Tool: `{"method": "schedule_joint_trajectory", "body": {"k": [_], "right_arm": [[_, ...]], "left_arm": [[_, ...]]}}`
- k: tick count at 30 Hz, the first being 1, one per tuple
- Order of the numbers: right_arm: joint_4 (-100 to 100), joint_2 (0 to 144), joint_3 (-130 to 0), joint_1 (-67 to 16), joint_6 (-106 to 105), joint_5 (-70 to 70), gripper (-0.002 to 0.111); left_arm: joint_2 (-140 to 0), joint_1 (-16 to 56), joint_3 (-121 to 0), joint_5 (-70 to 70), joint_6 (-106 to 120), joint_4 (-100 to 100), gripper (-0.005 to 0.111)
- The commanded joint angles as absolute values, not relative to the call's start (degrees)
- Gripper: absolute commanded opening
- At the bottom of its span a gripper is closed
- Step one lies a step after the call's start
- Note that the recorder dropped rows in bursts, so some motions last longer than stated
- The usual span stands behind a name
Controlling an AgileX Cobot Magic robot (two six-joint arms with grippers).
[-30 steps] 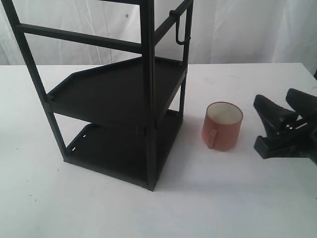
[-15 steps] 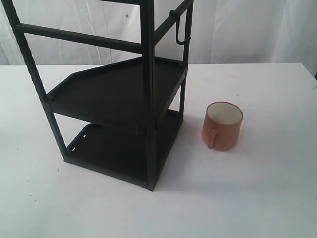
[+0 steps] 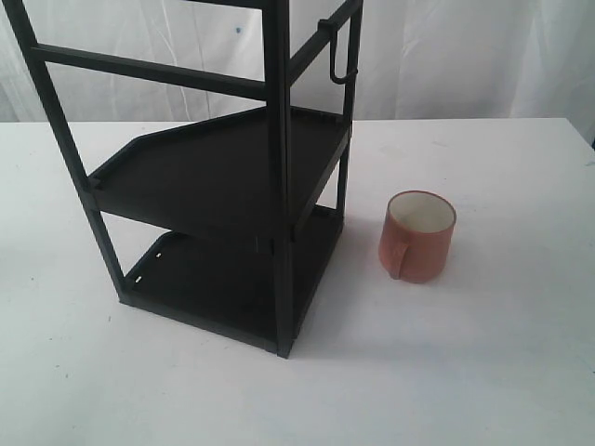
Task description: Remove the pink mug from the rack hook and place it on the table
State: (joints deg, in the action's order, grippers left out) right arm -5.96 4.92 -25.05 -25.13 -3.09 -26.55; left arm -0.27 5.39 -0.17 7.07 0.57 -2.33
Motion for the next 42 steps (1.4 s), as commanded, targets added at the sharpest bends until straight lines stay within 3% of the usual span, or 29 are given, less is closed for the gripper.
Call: {"method": "schedule_joint_trajectory", "body": {"k": [1, 16, 30, 42], "right_arm": [[-7.8, 2.8, -25.6, -25.1, -0.7, -26.6, 0.0], [-3.4, 2.0, -25.3, -24.6, -1.5, -26.8, 0.0], [-8.1, 0.0, -10.9, -3.3, -1.2, -19.9, 0.0], [-8.1, 0.0, -0.4, -2.3, -1.2, -12.9, 0.0]], "left_arm": [[0.0, 5.3, 0.0, 7.2, 0.0, -2.2, 0.0], [0.0, 5.3, 0.0, 7.2, 0.0, -2.2, 0.0], [0.0, 5.3, 0.0, 7.2, 0.0, -2.2, 0.0], [0.0, 5.3, 0.0, 7.2, 0.0, -2.2, 0.0]]}}
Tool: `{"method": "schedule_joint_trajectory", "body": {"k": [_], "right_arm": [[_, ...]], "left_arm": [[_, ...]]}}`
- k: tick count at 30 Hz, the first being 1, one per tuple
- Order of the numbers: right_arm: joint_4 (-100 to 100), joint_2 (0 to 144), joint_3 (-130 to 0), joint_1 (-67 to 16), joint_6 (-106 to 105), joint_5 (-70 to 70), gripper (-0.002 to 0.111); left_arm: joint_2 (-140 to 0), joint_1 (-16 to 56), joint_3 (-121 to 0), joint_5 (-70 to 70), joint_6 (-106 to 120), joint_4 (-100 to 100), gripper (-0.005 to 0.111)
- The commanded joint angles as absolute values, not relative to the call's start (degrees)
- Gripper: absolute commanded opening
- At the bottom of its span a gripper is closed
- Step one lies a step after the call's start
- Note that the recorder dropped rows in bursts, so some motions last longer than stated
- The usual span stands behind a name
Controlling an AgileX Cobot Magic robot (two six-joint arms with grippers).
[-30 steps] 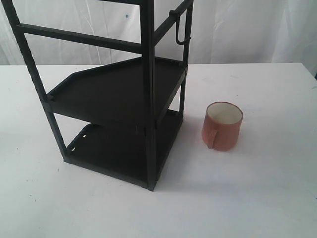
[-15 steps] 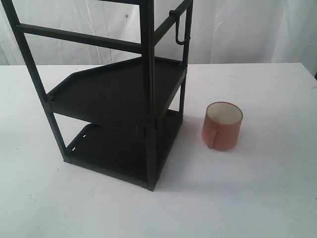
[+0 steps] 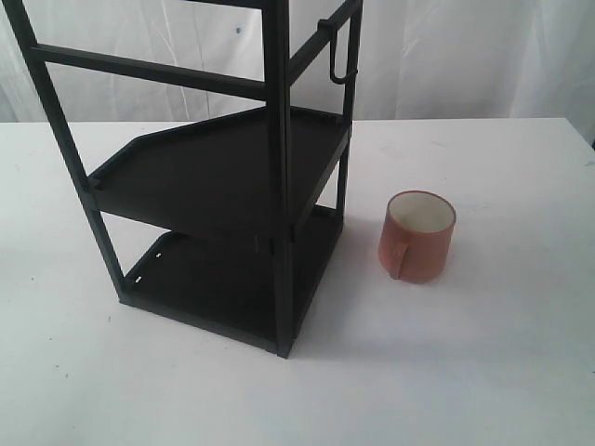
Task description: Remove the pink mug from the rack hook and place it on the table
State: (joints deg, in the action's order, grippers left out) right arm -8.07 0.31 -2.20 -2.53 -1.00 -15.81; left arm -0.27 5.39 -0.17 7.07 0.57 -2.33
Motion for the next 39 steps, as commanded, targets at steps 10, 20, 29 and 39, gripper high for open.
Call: {"method": "schedule_joint_trajectory", "body": {"k": [10, 20, 29, 39], "right_arm": [[-6.0, 0.0, 0.0, -2.3, -0.9, -7.6, 0.0], [0.0, 0.0, 0.0, -2.3, 7.8, -7.6, 0.0], [0.0, 0.0, 0.0, -2.3, 2.5, -10.7, 0.0], [-0.5, 0.0, 0.0, -2.3, 0.0, -10.6, 0.0]], "left_arm": [[0.0, 5.3, 0.0, 7.2, 0.0, -2.2, 0.0], [0.0, 5.3, 0.0, 7.2, 0.0, -2.2, 0.0], [0.0, 5.3, 0.0, 7.2, 0.0, -2.2, 0.0], [0.0, 5.3, 0.0, 7.2, 0.0, -2.2, 0.0]]}}
